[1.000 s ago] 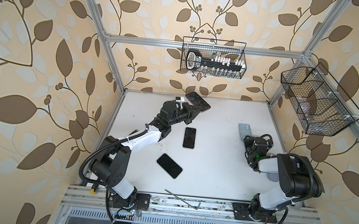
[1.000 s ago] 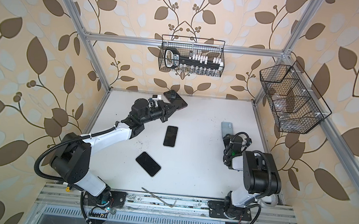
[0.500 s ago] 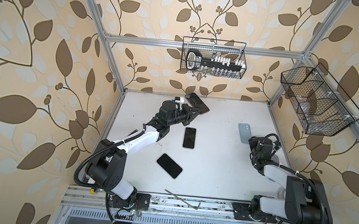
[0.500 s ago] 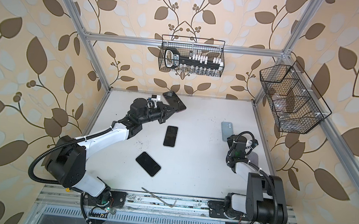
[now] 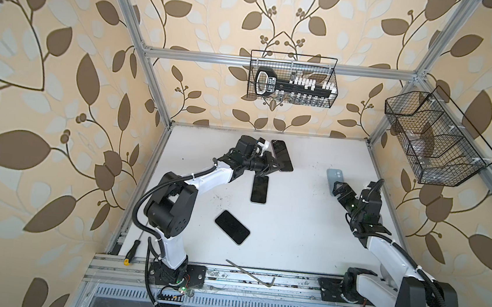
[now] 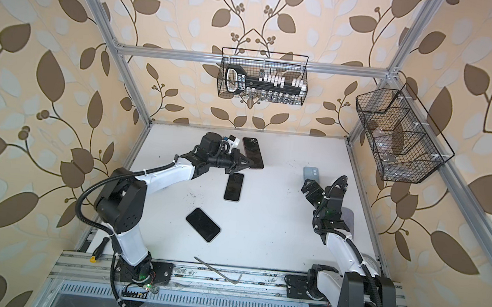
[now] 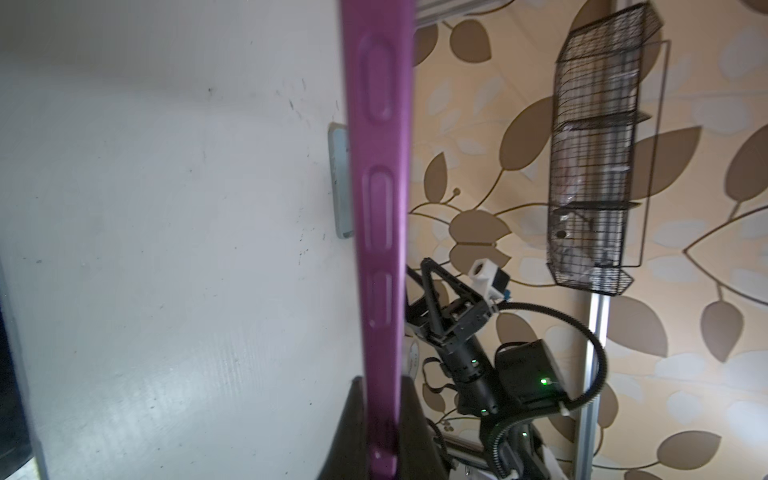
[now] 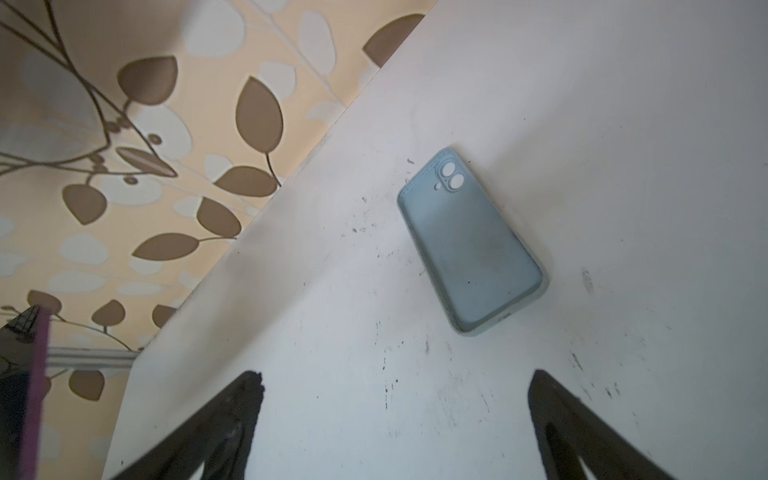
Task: Take the phone out of the phone case
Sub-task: 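Raise the right gripper from the case while the left lowers the pink phone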
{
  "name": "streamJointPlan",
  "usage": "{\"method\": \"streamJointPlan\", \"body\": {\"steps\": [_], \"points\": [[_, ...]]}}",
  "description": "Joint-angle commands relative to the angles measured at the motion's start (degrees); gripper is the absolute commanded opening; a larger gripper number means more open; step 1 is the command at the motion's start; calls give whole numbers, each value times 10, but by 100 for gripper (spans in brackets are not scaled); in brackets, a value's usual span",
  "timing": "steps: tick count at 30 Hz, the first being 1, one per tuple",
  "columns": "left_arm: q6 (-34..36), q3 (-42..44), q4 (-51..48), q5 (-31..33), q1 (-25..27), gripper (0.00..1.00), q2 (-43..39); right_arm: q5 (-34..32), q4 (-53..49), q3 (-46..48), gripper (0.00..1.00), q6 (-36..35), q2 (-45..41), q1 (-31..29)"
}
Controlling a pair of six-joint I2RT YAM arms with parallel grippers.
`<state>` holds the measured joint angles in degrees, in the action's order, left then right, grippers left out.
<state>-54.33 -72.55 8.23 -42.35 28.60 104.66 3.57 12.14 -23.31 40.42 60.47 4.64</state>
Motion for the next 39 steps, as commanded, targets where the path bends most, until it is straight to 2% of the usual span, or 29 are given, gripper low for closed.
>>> {"method": "streamJointPlan", "body": {"steps": [1,5,12,24,39], "points": [[75,-43,8,-47,10,0,12,54,-79,-29,100,-75,-24,2],[113,-71,-13,-57,16,0,54,60,-112,-25,100,-92,-61,8],[168,-123,-72,-66,18,0,125,95,-111,12,100,-87,-100,48],[160,-159,-79,-69,18,0,191,146,-110,48,100,-86,-123,102],[156,-132,-80,-38,15,2,212,158,-98,77,100,-71,-135,113]]}}
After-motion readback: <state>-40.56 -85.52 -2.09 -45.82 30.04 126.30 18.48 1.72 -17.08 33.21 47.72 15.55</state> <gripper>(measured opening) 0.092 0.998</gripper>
